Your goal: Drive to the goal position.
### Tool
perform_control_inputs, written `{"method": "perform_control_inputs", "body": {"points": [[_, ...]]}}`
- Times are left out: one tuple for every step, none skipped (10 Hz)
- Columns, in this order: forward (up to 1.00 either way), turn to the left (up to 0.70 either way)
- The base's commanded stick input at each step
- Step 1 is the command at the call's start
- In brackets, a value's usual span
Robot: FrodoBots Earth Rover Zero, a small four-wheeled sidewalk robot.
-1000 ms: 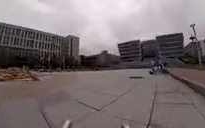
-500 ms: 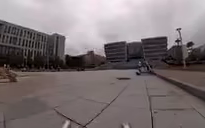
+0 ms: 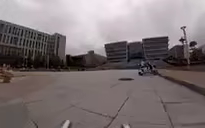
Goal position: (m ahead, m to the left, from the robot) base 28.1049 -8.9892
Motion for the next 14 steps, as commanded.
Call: {"method": "perform_control_inputs", "body": {"points": [[1.0,0.0],[1.0,0.0],[1.0,0.0],[1.0,0.0],[1.0,0.0],[1.0,0.0],[1.0,0.0],[1.0,0.0],[1.0,-0.38],[1.0,-0.38],[1.0,0.0],[1.0,0.0],[1.0,0.0],[1.0,0.0]]}}
